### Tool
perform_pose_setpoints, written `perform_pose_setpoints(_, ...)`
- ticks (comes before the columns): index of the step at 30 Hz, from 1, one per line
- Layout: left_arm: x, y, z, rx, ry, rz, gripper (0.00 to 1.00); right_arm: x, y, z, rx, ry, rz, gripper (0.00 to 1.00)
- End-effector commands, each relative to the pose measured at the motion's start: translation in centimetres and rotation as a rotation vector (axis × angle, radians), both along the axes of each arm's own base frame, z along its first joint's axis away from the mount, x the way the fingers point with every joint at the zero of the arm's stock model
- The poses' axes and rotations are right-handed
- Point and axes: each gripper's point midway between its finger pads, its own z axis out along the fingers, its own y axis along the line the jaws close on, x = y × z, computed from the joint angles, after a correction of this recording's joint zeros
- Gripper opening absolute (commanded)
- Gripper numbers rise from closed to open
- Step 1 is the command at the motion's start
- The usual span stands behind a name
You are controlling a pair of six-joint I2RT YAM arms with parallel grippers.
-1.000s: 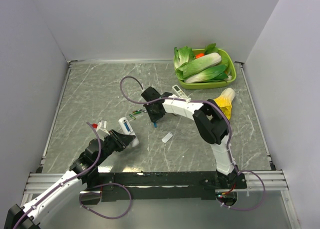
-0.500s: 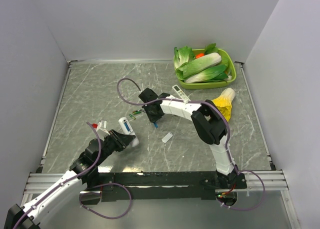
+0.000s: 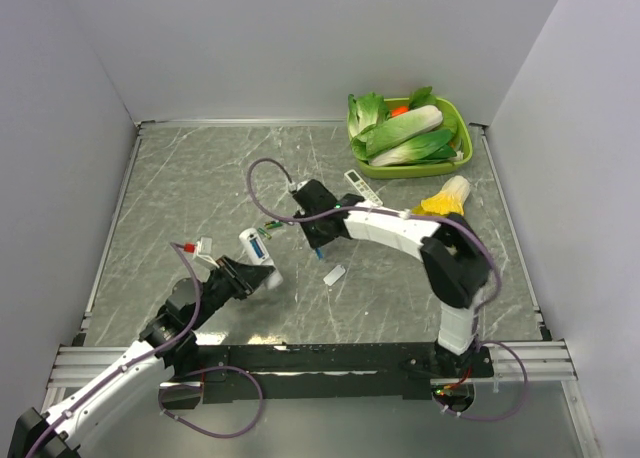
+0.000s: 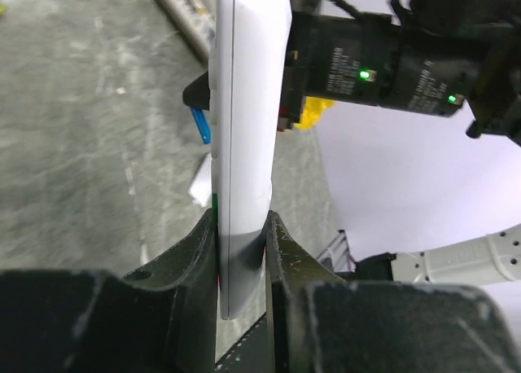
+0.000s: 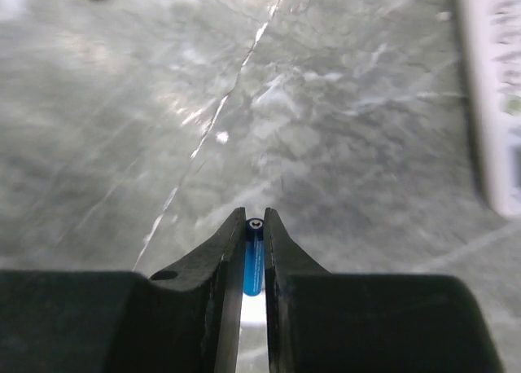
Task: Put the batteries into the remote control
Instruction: Pick up the battery from the center of the board, then load the battery into the remote control.
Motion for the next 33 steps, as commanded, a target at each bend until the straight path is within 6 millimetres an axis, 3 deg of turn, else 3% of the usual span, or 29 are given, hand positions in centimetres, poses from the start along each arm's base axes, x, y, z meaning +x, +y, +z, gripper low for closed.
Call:
perform_pose_setpoints(1, -0.7, -0.5, -0.7, -0.049, -0.054, -0.047, 0.01, 0.7, 1.4, 9.2, 0.231, -0.206, 0.013, 0.00)
perform_pose_setpoints(2, -0.9, -0.6, -0.6, -0.055, -0.058, -0.059, 0.01, 0.5, 1.4, 9.7, 0.262, -0.230, 0.023, 0.00)
perform_pose_setpoints(3, -0.9, -0.6, -0.7, -0.056, -0.059, -0.062, 0.01, 0.0, 1.5, 12.0, 0.320, -0.272, 0.035, 0.00)
perform_pose_setpoints(5, -1.1, -0.9, 0.0, -0.073, -0.080, -0.082, 0.01, -0.6, 1.7, 13.4, 0.389, -0.326, 0.057, 0.00)
perform_pose_setpoints(8, -1.3, -1.2, 0.4, -0.086, -0.093, -0.104, 0.01, -2.1, 2.2, 18.1, 0.530, -0.439, 0.101, 0.00)
perform_pose_setpoints(11, -1.5, -1.5, 1.1, -0.100, -0.121, -0.125, 0.01, -3.9, 3.2, 20.0, 0.609, -0.515, 0.159, 0.00)
perform_pose_setpoints(12, -1.6, -1.7, 1.0, -0.094, -0.118, -0.139, 0.01, -4.2, 3.6, 22.3, 0.677, -0.572, 0.168, 0.00)
perform_pose_setpoints(18, -2.2, -2.3, 2.4, -0.113, -0.169, -0.192, 0.01, -6.8, 5.1, 26.4, 0.863, -0.707, 0.239, 0.00)
perform_pose_setpoints(25, -2.7, -2.6, 3.2, -0.113, -0.209, -0.228, 0.01, -8.2, 7.2, 27.3, 0.912, -0.776, 0.301, 0.00)
perform_pose_setpoints(33, -2.9, -2.7, 3.6, -0.123, -0.216, -0.238, 0.01, -8.3, 8.7, 26.0, 0.886, -0.778, 0.326, 0.00)
